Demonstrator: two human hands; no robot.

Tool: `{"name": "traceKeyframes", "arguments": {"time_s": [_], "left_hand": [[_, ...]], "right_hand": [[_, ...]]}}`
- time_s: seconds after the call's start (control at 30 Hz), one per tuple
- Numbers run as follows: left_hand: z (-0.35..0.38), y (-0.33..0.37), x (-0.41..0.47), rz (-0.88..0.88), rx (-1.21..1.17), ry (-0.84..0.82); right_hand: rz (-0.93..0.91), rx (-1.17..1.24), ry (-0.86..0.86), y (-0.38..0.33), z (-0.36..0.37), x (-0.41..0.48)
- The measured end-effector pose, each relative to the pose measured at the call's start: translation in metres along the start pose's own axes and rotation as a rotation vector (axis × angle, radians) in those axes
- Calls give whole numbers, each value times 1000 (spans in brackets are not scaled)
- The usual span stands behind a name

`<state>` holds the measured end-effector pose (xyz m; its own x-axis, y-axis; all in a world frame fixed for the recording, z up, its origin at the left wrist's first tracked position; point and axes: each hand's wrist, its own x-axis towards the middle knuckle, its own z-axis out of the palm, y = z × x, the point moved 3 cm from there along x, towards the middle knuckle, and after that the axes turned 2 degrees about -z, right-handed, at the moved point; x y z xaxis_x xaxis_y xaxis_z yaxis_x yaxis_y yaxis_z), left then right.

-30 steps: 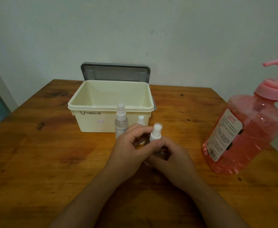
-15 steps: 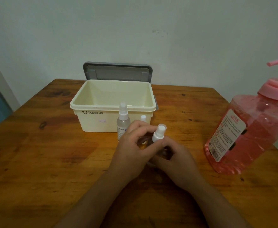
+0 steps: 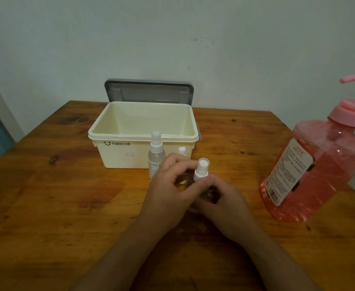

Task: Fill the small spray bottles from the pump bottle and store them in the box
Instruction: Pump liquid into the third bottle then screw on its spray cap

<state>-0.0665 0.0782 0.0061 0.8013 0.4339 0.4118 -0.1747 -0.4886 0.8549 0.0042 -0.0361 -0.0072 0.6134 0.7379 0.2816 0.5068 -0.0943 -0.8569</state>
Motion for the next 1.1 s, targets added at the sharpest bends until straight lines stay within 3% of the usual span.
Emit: {"name": "traceKeyframes", "arguments": {"time_s": [0.67, 0.87, 1.1], "left_hand": [[-1, 0, -6, 26, 26, -85], [3, 0, -1, -8, -5, -5], [-1, -1, -6, -3, 19, -79]], "right_hand": [[13, -4, -16, 5, -1, 1], [10, -12, -12, 3, -1, 0], [1, -13, -22, 2, 1, 1]]}}
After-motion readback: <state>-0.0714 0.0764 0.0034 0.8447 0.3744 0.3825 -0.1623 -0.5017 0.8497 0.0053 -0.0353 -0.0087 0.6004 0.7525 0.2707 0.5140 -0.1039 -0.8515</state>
